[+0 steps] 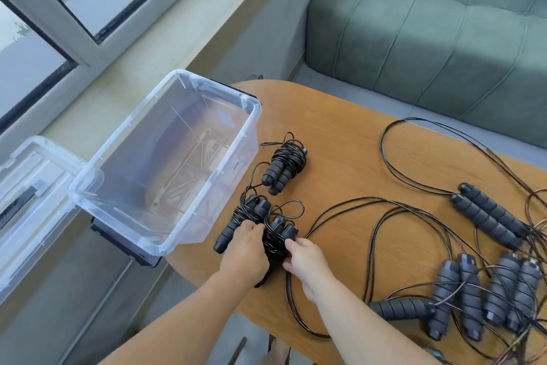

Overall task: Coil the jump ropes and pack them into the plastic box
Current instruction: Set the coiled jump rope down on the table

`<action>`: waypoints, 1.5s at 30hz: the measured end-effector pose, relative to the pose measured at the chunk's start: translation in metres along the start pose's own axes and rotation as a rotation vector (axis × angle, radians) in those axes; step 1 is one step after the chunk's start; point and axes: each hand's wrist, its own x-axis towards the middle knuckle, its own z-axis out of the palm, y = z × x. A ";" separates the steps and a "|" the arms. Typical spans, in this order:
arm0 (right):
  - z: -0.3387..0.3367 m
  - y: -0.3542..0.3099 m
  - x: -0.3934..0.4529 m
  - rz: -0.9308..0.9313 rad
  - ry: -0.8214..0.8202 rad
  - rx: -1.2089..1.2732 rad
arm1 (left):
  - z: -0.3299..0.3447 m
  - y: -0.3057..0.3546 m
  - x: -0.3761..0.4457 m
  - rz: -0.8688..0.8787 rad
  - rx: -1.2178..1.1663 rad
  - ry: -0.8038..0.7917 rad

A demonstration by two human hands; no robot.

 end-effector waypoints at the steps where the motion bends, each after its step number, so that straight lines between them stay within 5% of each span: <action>1: 0.001 0.001 0.001 -0.008 0.004 -0.035 | 0.001 -0.001 -0.001 0.007 0.021 0.016; 20: -0.028 -0.009 -0.011 -0.032 0.041 -0.142 | 0.009 0.024 -0.007 0.032 0.068 0.291; 27: -0.091 -0.003 -0.043 -0.189 0.077 -0.239 | 0.035 0.085 -0.015 0.178 -0.010 0.168; 34: -0.209 0.028 -0.079 -0.346 0.345 -0.608 | 0.080 0.146 -0.039 0.151 -0.062 -0.116; 45: -0.362 0.050 -0.104 -0.391 0.820 -0.233 | 0.135 0.269 -0.065 0.380 -0.071 -0.204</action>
